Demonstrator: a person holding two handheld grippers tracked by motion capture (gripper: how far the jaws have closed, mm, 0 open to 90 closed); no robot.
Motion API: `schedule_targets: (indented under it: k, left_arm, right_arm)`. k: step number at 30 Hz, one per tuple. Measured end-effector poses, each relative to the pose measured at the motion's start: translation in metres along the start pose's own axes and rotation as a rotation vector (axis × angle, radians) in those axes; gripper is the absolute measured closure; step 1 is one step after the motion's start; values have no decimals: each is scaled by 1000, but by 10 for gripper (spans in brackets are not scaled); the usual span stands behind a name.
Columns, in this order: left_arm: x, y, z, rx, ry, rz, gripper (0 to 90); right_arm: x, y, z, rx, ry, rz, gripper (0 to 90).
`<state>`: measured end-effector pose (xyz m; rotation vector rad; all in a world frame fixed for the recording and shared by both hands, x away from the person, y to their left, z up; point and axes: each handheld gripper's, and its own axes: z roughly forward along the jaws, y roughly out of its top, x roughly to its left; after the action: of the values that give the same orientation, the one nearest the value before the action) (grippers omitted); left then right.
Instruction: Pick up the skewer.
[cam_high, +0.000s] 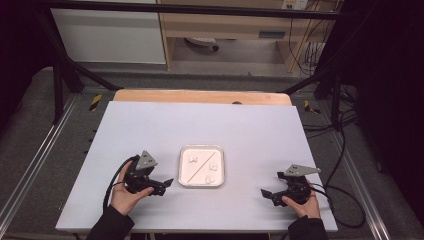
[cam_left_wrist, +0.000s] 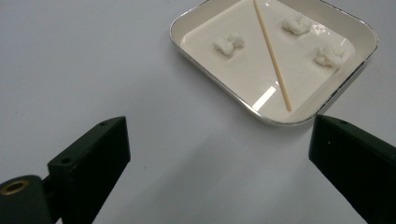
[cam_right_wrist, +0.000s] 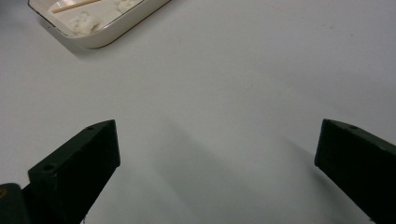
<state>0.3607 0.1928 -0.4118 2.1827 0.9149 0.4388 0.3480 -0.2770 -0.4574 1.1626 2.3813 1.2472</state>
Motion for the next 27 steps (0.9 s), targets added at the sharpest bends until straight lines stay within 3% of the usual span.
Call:
schedule_targets:
  k: [14, 27]
  left_arm:
    - [-16, 21, 19, 28, 1, 12, 77]
    - [-34, 37, 47, 74, -4, 23, 182]
  right_arm:
    - [0, 0, 0, 4, -2, -5, 6]
    - [0, 0, 0, 4, -2, -7, 7]
